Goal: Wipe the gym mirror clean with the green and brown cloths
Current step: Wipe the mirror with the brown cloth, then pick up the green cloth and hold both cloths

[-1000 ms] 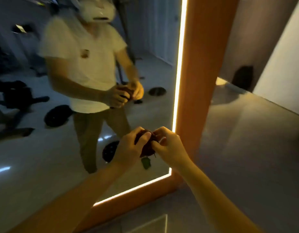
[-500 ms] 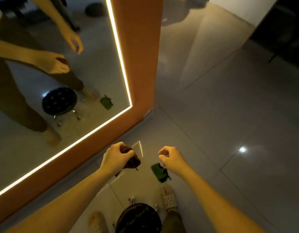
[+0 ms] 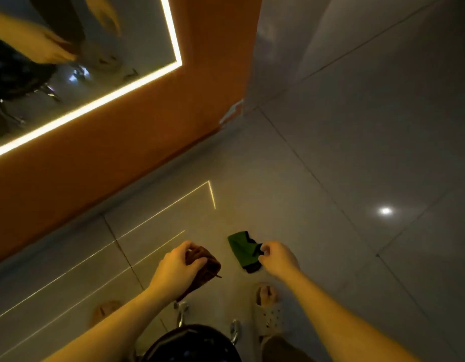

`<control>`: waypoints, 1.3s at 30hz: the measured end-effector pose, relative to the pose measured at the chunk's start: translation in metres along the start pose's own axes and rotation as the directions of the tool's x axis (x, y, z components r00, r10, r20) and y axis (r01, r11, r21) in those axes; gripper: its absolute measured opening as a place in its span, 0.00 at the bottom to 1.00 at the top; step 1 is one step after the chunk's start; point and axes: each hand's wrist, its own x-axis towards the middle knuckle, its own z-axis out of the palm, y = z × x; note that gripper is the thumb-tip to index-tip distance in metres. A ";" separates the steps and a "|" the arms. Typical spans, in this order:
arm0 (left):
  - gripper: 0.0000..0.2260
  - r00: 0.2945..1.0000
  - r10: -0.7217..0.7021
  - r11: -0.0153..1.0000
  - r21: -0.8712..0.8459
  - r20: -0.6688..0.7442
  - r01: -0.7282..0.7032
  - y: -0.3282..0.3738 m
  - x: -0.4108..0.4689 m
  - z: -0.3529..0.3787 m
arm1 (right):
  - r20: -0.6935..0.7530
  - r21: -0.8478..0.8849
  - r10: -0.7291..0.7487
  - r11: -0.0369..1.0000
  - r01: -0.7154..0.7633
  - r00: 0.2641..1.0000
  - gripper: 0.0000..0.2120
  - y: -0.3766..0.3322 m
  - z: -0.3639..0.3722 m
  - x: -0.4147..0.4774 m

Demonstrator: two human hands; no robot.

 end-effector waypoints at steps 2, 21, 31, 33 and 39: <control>0.13 0.999 0.004 0.999 0.050 0.047 -0.006 -0.026 0.030 0.013 | 0.015 -0.055 -0.009 0.998 0.010 1.000 0.16 0.008 0.028 0.037; 0.12 0.996 0.026 0.990 0.133 0.081 -0.037 -0.099 0.118 0.074 | 0.021 -0.119 -0.168 0.978 0.170 0.986 0.10 0.010 0.111 0.170; 0.20 0.998 0.062 0.968 0.244 -0.018 -0.056 0.024 -0.036 -0.007 | 0.006 0.430 -0.221 0.881 0.197 0.975 0.17 -0.043 -0.042 -0.047; 0.19 0.996 0.085 0.954 0.289 -0.025 -0.074 0.061 -0.067 -0.038 | 0.011 0.478 -0.282 0.844 0.242 0.959 0.13 -0.063 -0.091 -0.104; 0.22 0.905 0.278 0.960 -0.088 0.323 -0.264 0.208 -0.177 -0.154 | 0.044 0.495 -0.493 0.766 0.409 0.869 0.09 -0.130 -0.234 -0.275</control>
